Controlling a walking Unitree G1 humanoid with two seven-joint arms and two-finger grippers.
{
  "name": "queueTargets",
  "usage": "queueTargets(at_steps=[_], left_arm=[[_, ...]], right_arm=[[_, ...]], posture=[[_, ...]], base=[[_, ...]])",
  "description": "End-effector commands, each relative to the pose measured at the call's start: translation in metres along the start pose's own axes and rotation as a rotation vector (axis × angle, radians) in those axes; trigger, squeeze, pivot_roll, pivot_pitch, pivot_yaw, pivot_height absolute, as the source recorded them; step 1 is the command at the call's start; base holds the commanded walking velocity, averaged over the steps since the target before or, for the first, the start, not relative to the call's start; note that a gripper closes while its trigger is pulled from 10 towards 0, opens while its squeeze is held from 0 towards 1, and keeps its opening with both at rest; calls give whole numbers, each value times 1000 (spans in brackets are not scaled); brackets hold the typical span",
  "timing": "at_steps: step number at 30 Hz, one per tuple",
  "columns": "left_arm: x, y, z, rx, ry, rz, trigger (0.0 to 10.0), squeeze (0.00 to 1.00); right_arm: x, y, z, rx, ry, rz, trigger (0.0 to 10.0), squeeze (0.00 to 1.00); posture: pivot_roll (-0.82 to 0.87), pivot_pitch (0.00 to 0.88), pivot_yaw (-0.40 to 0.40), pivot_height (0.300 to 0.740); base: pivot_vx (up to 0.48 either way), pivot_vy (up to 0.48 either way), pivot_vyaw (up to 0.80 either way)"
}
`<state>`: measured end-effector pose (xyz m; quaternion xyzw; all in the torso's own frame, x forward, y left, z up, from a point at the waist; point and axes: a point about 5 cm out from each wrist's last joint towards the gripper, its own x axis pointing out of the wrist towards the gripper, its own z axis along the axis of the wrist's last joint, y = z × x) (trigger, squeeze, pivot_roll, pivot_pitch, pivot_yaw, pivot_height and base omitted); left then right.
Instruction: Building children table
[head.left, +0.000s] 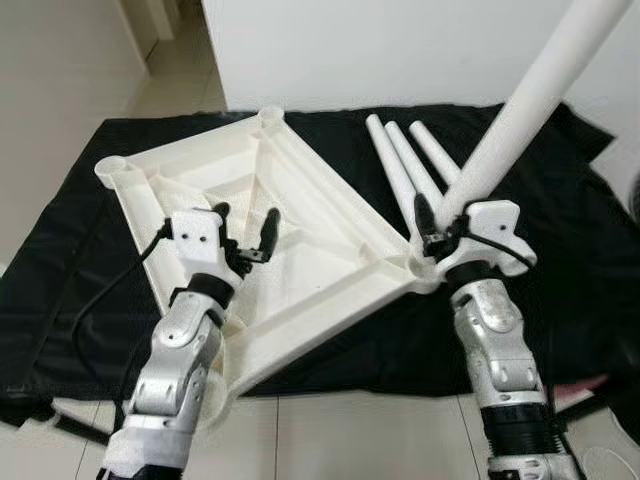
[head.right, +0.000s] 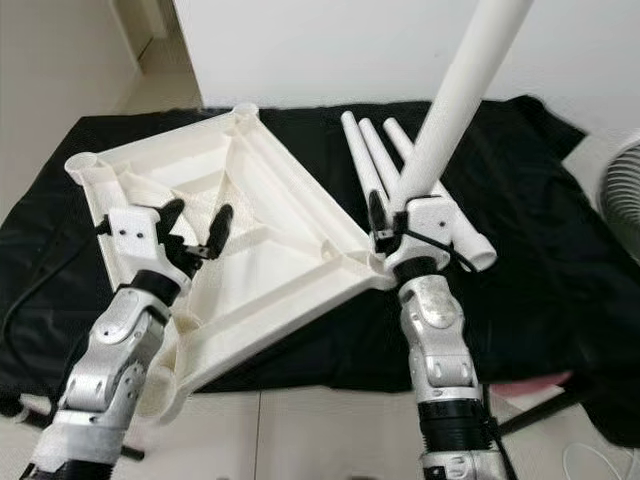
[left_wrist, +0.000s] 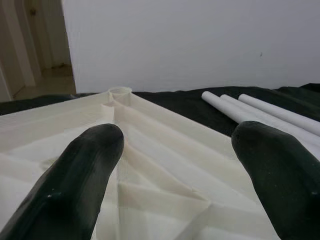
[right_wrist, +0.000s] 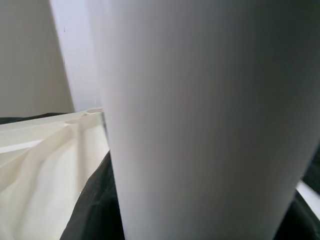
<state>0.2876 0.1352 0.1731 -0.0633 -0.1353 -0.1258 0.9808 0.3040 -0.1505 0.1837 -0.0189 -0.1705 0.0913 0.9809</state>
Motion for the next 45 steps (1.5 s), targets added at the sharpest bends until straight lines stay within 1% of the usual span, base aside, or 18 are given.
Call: queueTargets(at_steps=[1,6,11,13,14,15,17,20,22,24,25,26,27,28,29,35,37,45], left_arm=[[0,-7,-1,-6,0,-45,10000,0],[-2,-11,1,-29,-18,-63,10000,0],[-3,-17,-2,-60,9,-110,10000,0],[-6,-30,-7,-49,57,-214,10000,0],[-6,-30,-7,-49,57,-214,10000,0],[-7,-35,-10,-43,84,-261,10000,0],[-11,-48,-17,-27,145,-393,10000,0],[-11,-48,-17,-27,145,-393,10000,0],[-17,-62,-24,2,210,-549,10000,0],[-17,-62,-24,2,210,-549,10000,0],[-20,-68,-27,10,245,-628,10000,0],[-20,-68,-27,10,245,-628,10000,0],[-22,-73,-29,16,273,-693,10000,0],[-22,-73,-29,16,273,-693,10000,0],[-22,-78,-31,28,292,-740,10000,0],[-20,-91,-36,60,340,-806,10000,0],[-18,-98,-38,70,351,-821,10000,0],[-17,-103,-38,89,352,-854,10000,0]], right_arm=[[0,-6,1,-14,-3,-17,10000,0],[-1,-6,1,-17,-2,-15,10000,0],[-1,-6,1,-20,-2,-15,10000,0],[0,-6,0,-19,2,-15,10000,0],[0,-6,0,-19,2,-15,10000,0],[0,-6,0,-18,6,-15,10000,0],[0,-6,-2,-25,24,-18,10000,0],[0,-6,-2,-25,24,-18,10000,0],[1,-8,-5,-48,53,-22,10000,0],[1,-8,-5,-48,53,-22,10000,0],[2,-10,-8,-64,79,-27,10000,0],[2,-10,-8,-64,79,-27,10000,0],[2,-12,-11,-82,107,-31,10000,0],[2,-12,-11,-82,107,-31,10000,0],[1,-12,-14,-106,125,-28,10000,0],[-2,-10,-24,-134,188,16,10000,0],[1,-4,-27,-143,203,60,10000,0],[11,7,-22,-128,175,125,10000,0]], posture=[[-144,10,74,740],[-141,10,71,740],[-141,10,71,740],[-141,10,71,740],[-141,10,71,740],[-141,10,71,740],[-139,17,69,740],[-139,17,69,740],[-140,25,71,740],[-140,25,71,740],[-141,36,74,740],[-141,36,74,740],[-142,42,76,740],[-142,42,76,740],[-148,48,79,740],[-155,57,83,740],[-160,62,85,740],[-148,63,69,740]], base=[[0,0,0],[0,0,0],[0,0,0],[0,0,0],[0,0,0],[0,0,0],[0,0,0],[0,0,0],[0,0,0],[0,0,0],[0,0,0],[0,0,0],[0,0,0],[0,0,0],[0,0,0],[0,0,0],[0,0,0],[0,0,0]])
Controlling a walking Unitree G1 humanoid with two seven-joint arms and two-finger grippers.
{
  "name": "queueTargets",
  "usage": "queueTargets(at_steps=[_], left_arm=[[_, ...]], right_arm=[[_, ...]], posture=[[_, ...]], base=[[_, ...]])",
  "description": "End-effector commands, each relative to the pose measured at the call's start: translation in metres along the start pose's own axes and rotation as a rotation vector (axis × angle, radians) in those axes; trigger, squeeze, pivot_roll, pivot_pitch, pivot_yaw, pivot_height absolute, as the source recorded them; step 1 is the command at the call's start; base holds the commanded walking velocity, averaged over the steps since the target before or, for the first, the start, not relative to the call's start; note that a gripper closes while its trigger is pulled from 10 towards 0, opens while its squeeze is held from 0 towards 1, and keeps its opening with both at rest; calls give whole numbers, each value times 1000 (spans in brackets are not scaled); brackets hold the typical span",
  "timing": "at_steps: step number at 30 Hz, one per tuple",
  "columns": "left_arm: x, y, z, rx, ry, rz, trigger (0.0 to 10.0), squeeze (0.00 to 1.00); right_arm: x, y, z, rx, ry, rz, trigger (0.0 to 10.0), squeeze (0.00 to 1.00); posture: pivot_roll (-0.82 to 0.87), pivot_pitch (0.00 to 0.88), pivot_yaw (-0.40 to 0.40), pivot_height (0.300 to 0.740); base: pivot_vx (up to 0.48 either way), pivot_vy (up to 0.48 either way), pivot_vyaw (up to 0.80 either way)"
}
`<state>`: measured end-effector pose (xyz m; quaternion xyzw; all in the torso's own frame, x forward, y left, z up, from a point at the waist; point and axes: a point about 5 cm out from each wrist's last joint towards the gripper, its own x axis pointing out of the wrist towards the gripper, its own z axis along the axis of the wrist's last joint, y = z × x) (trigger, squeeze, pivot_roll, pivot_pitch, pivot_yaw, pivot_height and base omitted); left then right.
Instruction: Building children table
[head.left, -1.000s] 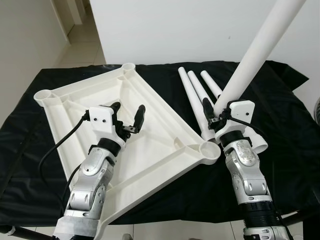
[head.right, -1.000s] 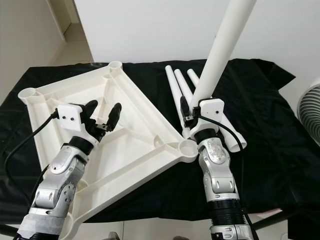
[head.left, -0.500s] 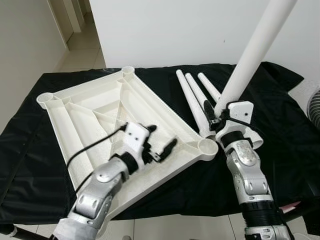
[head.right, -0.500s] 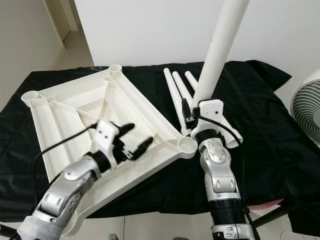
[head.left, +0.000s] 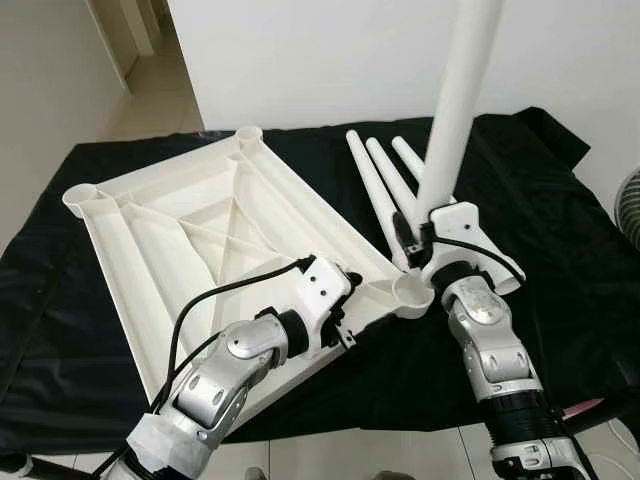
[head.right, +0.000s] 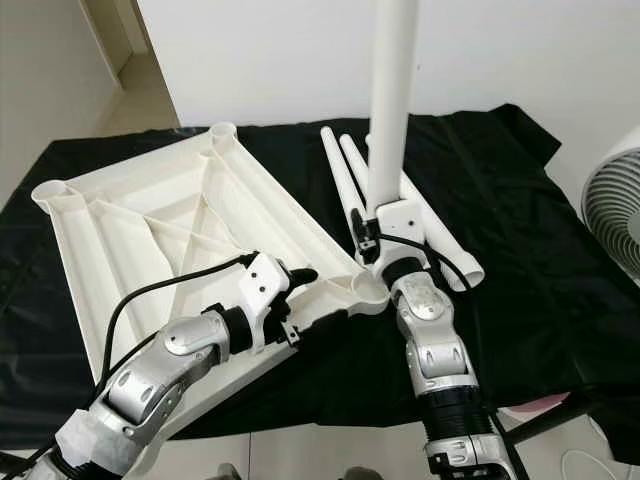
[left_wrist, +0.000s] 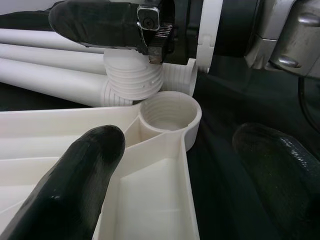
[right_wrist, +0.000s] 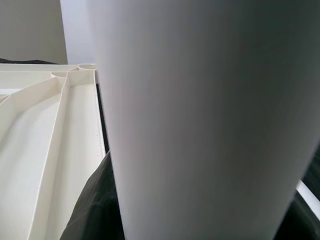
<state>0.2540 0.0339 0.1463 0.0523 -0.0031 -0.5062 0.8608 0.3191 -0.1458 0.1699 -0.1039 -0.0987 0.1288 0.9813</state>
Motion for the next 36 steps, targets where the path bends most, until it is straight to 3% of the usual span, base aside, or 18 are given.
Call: queueTargets(at_steps=[1,18,27,36], left_arm=[[0,-1,-6,0,43,-43,10000,0],[-7,10,-5,18,69,-8,10000,0],[-9,15,-1,-3,41,21,10000,0],[-10,17,0,-10,36,27,10000,0]], right_arm=[[2,7,-2,20,5,38,10000,0],[-26,8,-10,71,3,61,10000,0],[-46,13,-12,100,-18,132,10000,0],[-49,14,-5,121,-54,163,10000,0]], posture=[[-144,64,60,740],[-150,57,61,740],[-154,53,65,740],[-155,53,64,740]], base=[[0,0,0],[0,0,0],[0,0,0],[0,0,0]])
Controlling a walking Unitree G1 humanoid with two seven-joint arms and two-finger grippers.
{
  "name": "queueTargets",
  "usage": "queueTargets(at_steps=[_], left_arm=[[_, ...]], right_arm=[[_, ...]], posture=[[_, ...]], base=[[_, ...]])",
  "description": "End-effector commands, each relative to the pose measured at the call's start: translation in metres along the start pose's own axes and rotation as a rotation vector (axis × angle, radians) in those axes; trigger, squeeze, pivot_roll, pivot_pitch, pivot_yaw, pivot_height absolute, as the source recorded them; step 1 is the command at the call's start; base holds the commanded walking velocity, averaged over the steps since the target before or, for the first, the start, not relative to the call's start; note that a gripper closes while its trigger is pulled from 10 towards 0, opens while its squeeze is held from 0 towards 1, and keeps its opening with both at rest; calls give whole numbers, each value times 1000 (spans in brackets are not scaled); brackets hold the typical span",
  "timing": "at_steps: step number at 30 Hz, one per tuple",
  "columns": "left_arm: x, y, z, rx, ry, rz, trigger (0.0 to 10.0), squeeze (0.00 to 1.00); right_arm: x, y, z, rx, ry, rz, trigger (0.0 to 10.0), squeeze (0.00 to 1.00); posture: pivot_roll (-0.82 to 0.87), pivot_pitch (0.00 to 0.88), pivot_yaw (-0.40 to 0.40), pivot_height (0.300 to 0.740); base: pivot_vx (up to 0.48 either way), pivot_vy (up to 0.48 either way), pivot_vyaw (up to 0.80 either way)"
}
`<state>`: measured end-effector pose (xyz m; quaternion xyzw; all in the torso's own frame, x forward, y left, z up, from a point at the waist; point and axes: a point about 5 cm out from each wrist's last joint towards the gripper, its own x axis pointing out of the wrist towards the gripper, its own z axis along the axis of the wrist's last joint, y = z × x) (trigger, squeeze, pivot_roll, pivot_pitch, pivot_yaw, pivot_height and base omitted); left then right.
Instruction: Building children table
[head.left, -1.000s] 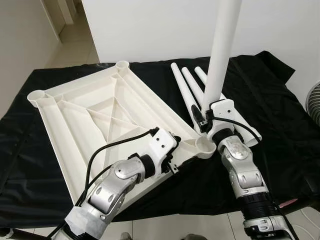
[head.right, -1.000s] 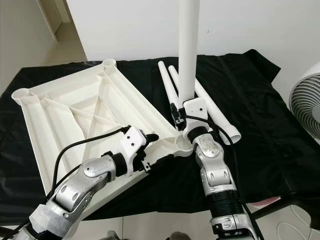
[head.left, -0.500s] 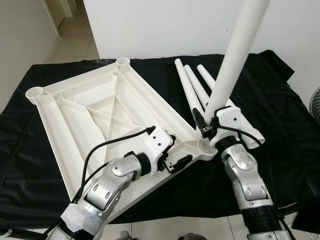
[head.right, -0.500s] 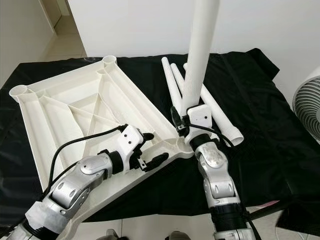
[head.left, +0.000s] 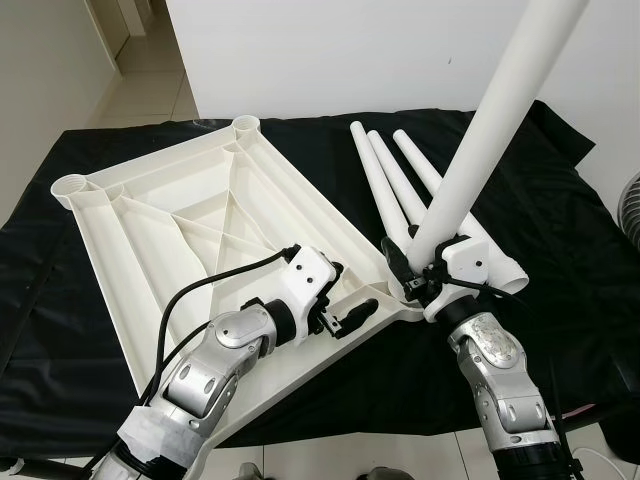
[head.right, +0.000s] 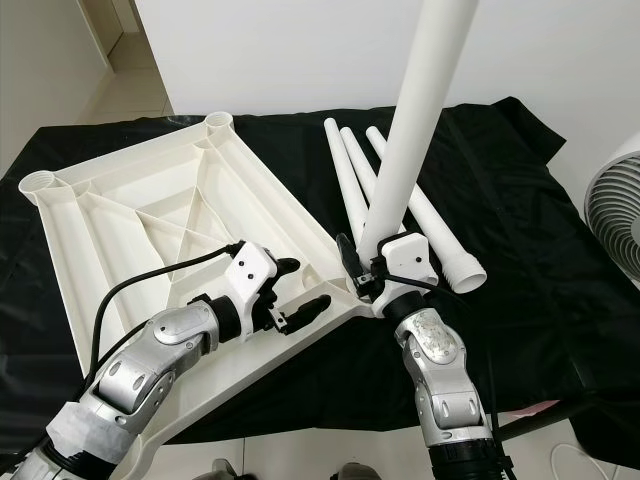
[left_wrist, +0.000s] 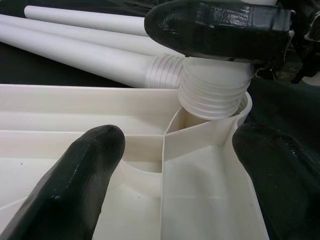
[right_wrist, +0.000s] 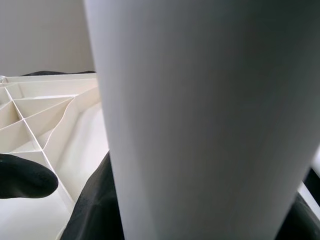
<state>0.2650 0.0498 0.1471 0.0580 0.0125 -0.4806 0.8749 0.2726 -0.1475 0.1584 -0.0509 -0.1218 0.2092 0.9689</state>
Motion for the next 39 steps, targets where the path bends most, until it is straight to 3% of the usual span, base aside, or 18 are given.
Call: queueTargets(at_steps=[1,10,15,20,26,32,39], left_arm=[[-1,-1,1,-3,2,-29,10000,0],[-3,-1,1,-4,4,-29,10000,0],[-2,-1,2,-3,2,-32,10000,0],[-1,-1,3,-5,0,-33,10000,0],[1,-2,4,-3,-4,-41,10000,0],[0,0,5,-1,-8,-33,10000,0],[0,0,6,-2,-10,-34,10000,0]], right_arm=[[-5,1,-4,14,31,19,10000,0],[-15,-5,-9,-21,70,32,10000,0],[-21,-19,-9,-57,94,17,10000,0],[-22,-25,-14,-27,109,-15,10000,0],[-17,-14,-18,-25,104,41,10000,0],[-27,-4,-18,-58,98,133,10000,0],[-30,-11,-26,23,171,106,10000,0]], posture=[[-155,53,64,740],[-155,64,65,740],[-158,71,68,740],[-160,76,69,740],[-165,81,74,740],[-160,80,72,740],[-164,81,75,740]], base=[[0,0,0],[0,0,0],[0,0,0],[0,0,0],[0,0,0],[0,0,0],[0,0,0]])
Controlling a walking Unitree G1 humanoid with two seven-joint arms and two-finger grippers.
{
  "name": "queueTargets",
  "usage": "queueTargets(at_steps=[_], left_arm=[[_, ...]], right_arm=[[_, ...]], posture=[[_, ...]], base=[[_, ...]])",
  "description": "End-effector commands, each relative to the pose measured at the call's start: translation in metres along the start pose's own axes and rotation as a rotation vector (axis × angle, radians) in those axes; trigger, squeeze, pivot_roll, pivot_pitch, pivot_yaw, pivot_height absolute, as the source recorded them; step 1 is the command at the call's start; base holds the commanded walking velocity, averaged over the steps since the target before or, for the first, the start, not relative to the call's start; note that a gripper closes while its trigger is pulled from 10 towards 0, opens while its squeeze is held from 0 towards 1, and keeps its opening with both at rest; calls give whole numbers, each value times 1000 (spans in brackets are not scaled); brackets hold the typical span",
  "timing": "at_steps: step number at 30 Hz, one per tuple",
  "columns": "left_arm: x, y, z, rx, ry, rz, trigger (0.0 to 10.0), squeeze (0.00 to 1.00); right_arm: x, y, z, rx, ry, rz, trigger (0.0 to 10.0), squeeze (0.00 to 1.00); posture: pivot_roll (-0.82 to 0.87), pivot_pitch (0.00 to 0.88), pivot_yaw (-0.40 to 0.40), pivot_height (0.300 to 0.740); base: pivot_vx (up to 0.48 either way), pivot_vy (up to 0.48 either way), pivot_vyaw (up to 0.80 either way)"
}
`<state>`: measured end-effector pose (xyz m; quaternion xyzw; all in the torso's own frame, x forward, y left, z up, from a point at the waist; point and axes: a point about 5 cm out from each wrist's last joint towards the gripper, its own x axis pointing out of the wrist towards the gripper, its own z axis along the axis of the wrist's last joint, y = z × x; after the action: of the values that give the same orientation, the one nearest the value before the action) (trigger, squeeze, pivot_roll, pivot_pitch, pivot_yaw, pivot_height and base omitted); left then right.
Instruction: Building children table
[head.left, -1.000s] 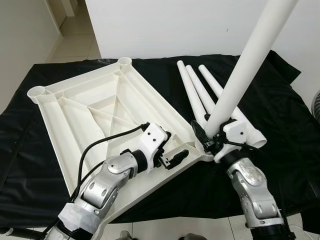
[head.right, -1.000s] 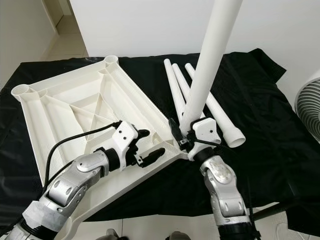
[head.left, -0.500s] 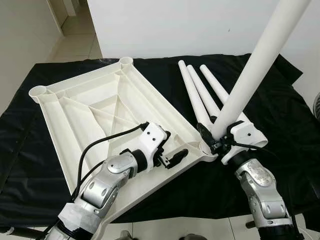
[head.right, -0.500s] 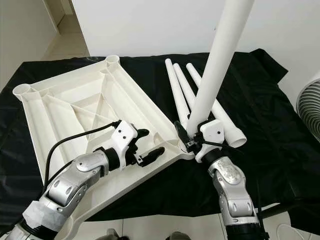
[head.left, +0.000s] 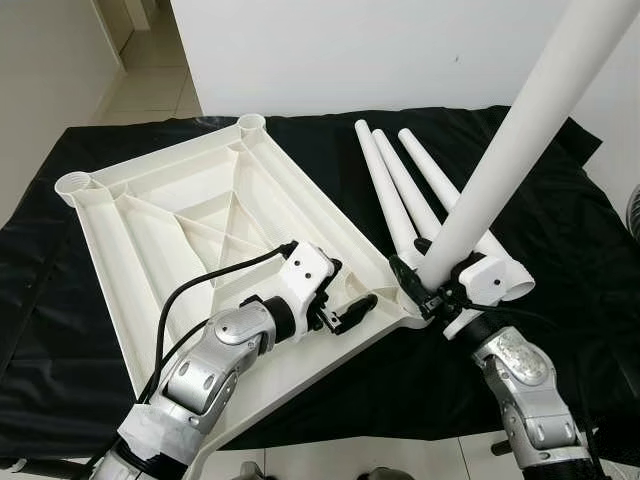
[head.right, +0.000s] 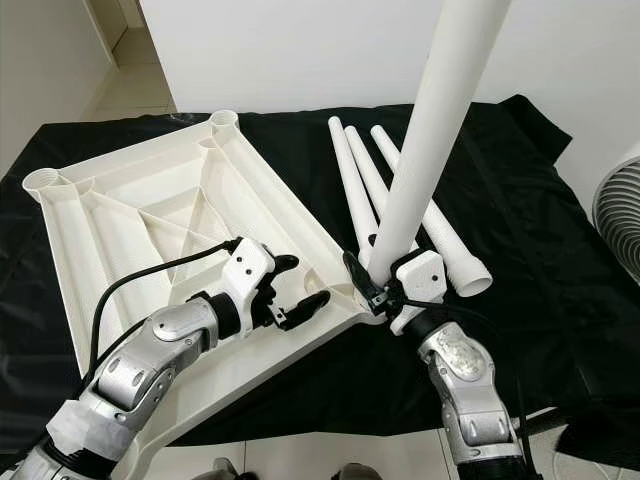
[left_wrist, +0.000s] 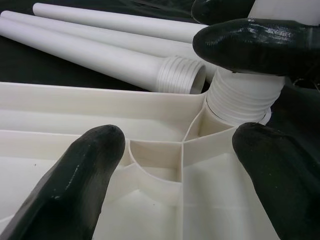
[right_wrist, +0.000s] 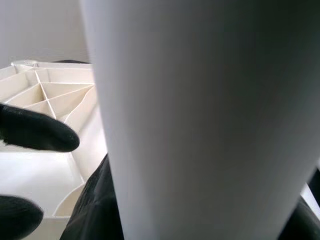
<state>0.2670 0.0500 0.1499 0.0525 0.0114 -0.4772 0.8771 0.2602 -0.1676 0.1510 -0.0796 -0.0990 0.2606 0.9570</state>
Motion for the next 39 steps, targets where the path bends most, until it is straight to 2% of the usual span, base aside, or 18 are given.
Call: queueTargets(at_steps=[1,3,7,10,19,20,23,25,27,33,39], left_arm=[[0,-2,4,8,-4,-44,10000,0],[0,-2,4,8,-4,-44,10000,0],[1,-1,4,9,-6,-45,10000,0],[1,-1,5,9,-8,-42,10000,0],[0,0,5,10,-10,-31,10000,0],[0,-1,5,10,-11,-28,10000,0],[0,-1,6,9,-12,-26,10000,0],[-1,-1,6,9,-14,-24,10000,0],[-2,-1,6,9,-13,-21,10000,0],[-2,-1,6,8,-13,-25,10000,0],[-1,-1,6,6,-14,-33,10000,0]], right_arm=[[-5,1,-23,92,132,-22,10000,0],[-5,1,-23,92,132,-22,10000,0],[5,-1,-31,106,233,-44,10000,0],[8,-1,-33,111,253,-42,10000,0],[11,0,-34,150,252,-39,10000,0],[9,2,-35,187,244,-47,10000,0],[7,4,-34,171,215,-47,10000,0],[2,9,-33,148,185,-47,10000,0],[-3,10,-25,37,102,-77,10000,0],[-9,13,-23,-1,71,-73,10000,0],[-11,9,-28,82,106,-94,10000,0]], posture=[[-164,81,75,740],[-164,81,75,740],[-166,82,78,740],[-162,80,74,740],[-157,80,68,740],[-156,83,64,740],[-156,83,64,740],[-155,86,62,740],[-155,88,64,740],[-163,91,73,740],[-165,95,76,740]], base=[[0,0,0],[0,0,0],[0,0,0],[0,0,0],[0,0,0],[0,0,0],[0,0,0],[0,0,0],[0,0,0],[0,0,0],[0,0,0]])
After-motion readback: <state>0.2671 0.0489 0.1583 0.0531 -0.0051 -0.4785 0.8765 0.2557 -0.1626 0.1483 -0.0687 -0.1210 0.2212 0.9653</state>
